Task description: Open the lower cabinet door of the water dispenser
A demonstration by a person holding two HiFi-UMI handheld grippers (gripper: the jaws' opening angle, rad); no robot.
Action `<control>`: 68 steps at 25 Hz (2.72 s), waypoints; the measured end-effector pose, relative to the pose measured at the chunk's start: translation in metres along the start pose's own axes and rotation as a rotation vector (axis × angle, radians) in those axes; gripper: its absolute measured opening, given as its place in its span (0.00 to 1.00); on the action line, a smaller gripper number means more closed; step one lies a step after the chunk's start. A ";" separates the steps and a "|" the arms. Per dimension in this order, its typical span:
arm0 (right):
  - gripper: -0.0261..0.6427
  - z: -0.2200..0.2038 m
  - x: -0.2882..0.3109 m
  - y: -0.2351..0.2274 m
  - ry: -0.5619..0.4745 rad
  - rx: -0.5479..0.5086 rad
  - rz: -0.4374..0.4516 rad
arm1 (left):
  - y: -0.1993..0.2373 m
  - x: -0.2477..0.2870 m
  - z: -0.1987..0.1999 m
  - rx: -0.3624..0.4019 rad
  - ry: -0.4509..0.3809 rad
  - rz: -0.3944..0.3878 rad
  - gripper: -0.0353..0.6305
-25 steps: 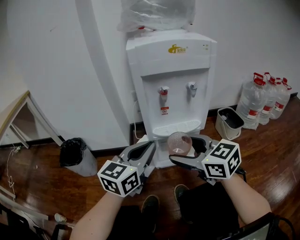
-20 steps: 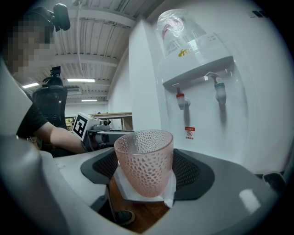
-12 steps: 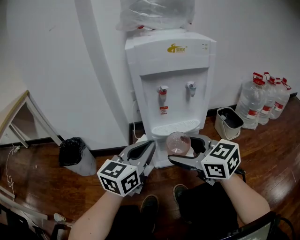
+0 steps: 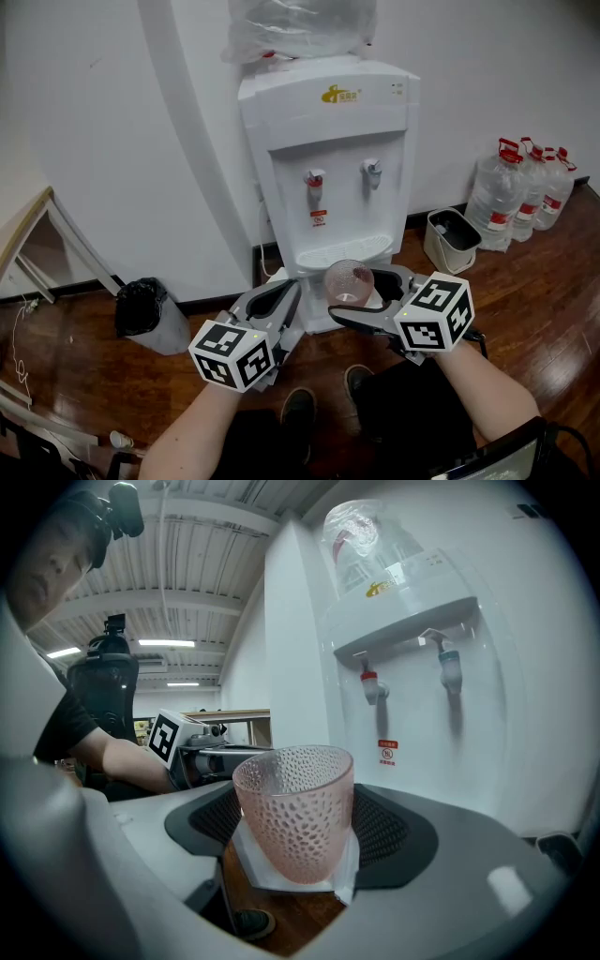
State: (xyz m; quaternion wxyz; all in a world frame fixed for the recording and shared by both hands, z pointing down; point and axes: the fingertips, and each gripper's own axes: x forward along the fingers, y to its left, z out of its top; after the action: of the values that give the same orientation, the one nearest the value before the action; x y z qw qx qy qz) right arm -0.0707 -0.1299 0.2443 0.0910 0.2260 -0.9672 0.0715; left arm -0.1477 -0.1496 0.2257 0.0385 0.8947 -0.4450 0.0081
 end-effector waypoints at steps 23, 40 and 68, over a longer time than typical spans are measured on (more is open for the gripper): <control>0.59 -0.006 0.009 -0.007 0.015 -0.007 0.035 | -0.014 -0.001 -0.008 0.029 0.007 -0.050 0.02; 0.59 -0.079 0.041 -0.034 0.060 -0.060 0.116 | -0.010 0.011 -0.064 0.134 0.058 -0.020 0.02; 0.59 -0.214 0.102 -0.097 0.087 0.009 -0.033 | 0.059 0.065 -0.224 -0.043 0.133 0.223 0.03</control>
State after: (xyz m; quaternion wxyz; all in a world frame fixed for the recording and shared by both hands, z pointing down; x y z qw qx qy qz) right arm -0.0858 -0.2210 0.4829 0.1332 0.2390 -0.9582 0.0840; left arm -0.1508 -0.2200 0.4561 0.0861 0.8360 -0.5383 0.0623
